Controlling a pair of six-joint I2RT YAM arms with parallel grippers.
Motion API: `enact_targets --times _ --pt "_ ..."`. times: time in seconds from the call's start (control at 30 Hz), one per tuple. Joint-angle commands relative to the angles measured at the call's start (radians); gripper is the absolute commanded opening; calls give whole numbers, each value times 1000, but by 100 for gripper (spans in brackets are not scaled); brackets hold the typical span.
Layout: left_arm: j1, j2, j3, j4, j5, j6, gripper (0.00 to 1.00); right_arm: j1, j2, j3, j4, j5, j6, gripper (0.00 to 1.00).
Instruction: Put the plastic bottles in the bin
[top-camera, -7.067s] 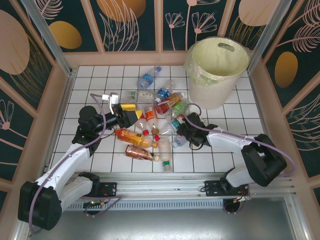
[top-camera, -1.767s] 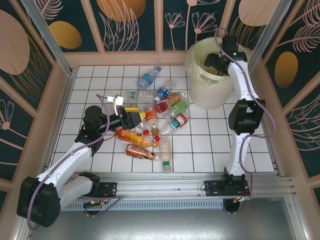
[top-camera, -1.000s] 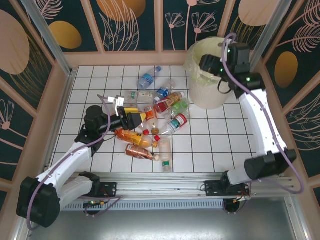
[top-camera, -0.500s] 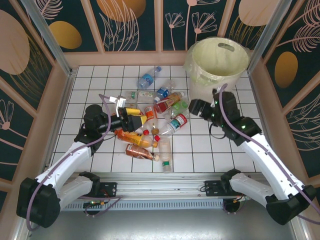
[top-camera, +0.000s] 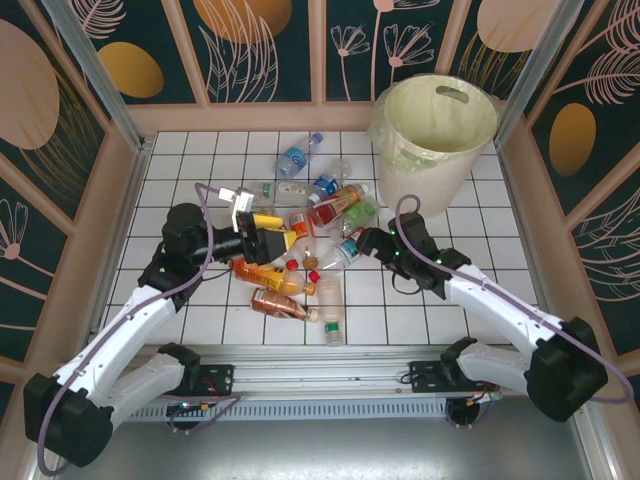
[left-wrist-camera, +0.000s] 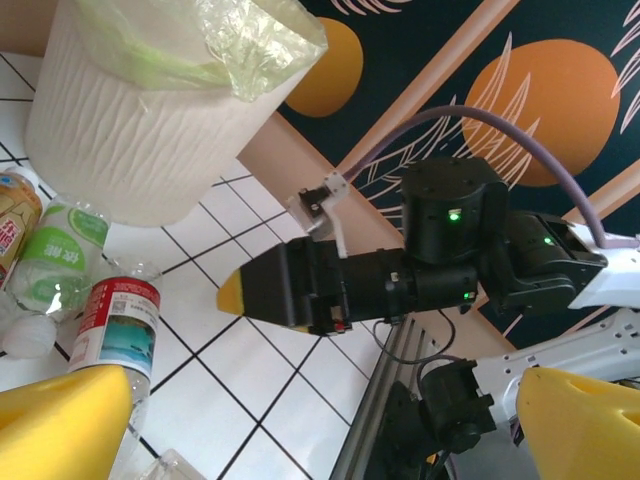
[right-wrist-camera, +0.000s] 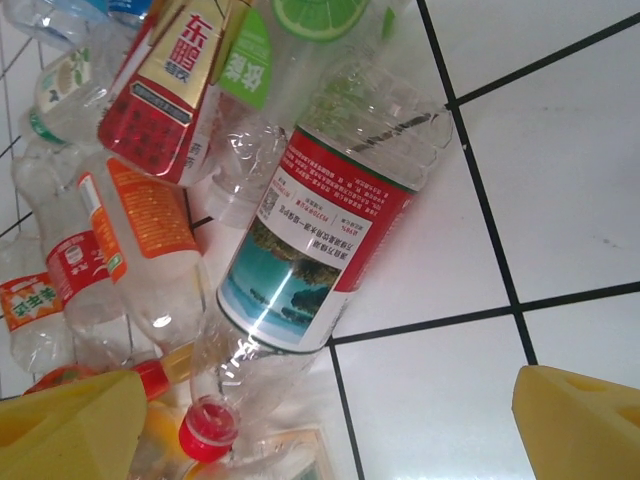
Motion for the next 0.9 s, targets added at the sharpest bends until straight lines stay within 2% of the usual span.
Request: enact_targets --times 0.0,0.27,0.57,0.87 --pt "-4 -25 21 -60 -17 50 99 20 58 -17 120 34 68 96" --pt "-5 -89 -2 -36 -5 82 99 76 250 47 165 92 99 99" --pt "-4 -115 -16 -29 -8 90 99 80 395 112 190 112 106 99" --pt "-4 -112 -24 -23 -14 93 99 84 531 196 173 119 76 89"
